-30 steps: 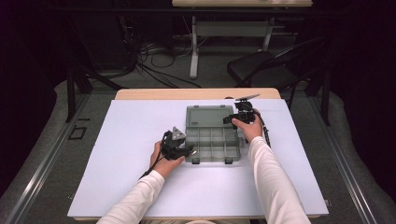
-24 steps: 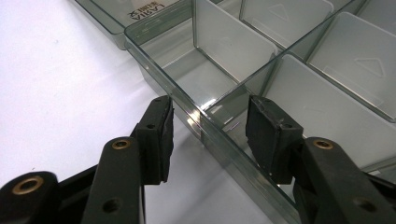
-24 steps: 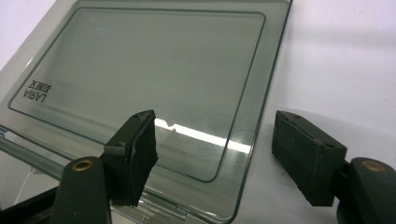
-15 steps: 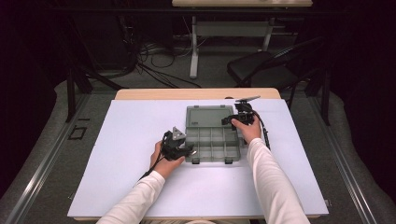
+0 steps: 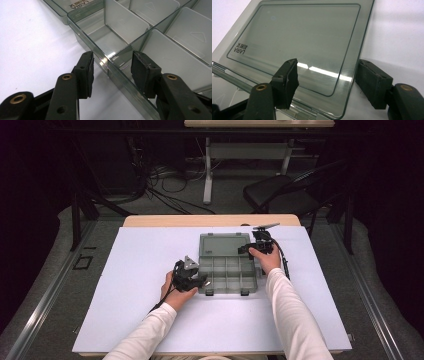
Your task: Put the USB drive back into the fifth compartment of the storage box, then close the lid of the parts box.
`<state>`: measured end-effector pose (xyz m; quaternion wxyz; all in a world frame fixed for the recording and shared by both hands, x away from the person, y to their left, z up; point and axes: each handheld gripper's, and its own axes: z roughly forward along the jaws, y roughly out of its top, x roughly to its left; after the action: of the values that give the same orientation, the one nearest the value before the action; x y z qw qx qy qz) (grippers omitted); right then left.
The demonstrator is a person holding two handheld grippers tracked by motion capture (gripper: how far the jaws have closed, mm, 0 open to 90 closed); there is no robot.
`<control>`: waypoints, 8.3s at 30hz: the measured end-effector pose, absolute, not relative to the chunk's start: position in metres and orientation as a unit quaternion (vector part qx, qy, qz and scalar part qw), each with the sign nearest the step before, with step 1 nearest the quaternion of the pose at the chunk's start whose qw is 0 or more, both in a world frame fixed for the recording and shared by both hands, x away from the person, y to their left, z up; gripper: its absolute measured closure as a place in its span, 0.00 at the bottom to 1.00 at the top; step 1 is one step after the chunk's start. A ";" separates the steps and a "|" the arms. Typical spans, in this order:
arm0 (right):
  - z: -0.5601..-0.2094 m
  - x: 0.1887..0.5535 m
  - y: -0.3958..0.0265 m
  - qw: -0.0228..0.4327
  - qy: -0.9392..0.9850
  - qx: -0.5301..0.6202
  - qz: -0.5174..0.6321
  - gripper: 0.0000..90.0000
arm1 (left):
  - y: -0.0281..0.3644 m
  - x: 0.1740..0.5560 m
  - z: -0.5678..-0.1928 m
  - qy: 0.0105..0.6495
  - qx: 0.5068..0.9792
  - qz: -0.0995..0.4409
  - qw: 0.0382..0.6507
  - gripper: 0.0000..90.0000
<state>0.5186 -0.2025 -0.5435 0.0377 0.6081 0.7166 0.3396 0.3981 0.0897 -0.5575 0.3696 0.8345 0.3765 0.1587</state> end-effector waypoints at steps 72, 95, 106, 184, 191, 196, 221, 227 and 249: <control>-0.522 0.511 -0.234 0.076 0.720 0.555 0.410 0.91 | 0.088 0.397 -0.559 0.387 0.827 0.164 0.374 0.60; -0.526 0.501 -0.237 0.099 0.704 0.541 0.450 0.94 | 0.099 0.398 -0.537 0.399 0.812 0.137 0.403 0.50; -0.528 0.496 -0.236 0.115 0.696 0.541 0.457 0.94 | 0.112 0.432 -0.499 0.394 0.795 0.161 0.433 0.43; -0.530 0.490 -0.238 0.123 0.690 0.537 0.469 0.94 | 0.104 0.540 -0.482 0.467 0.756 0.096 0.449 0.83; -0.531 0.490 -0.238 0.124 0.691 0.535 0.471 0.94 | 0.107 0.540 -0.480 0.461 0.760 0.093 0.449 0.91; -0.529 0.489 -0.238 0.120 0.688 0.534 0.476 0.83 | 0.107 0.536 -0.479 0.456 0.760 0.099 0.452 0.91; -0.482 0.462 -0.225 0.194 0.706 0.516 0.444 1.00 | 0.111 0.504 -0.473 0.412 0.760 0.138 0.483 0.92; -0.469 0.462 -0.224 0.184 0.713 0.520 0.433 1.00 | 0.111 0.496 -0.472 0.403 0.759 0.155 0.487 0.93; -0.396 0.473 -0.206 0.189 0.715 0.518 0.429 1.00 | 0.110 0.470 -0.471 0.378 0.762 0.195 0.489 0.93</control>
<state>0.4727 -0.2057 -0.3963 0.1887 0.5183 0.7150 0.4295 0.4698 0.1101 -0.4712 0.4889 0.7619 0.3778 0.1945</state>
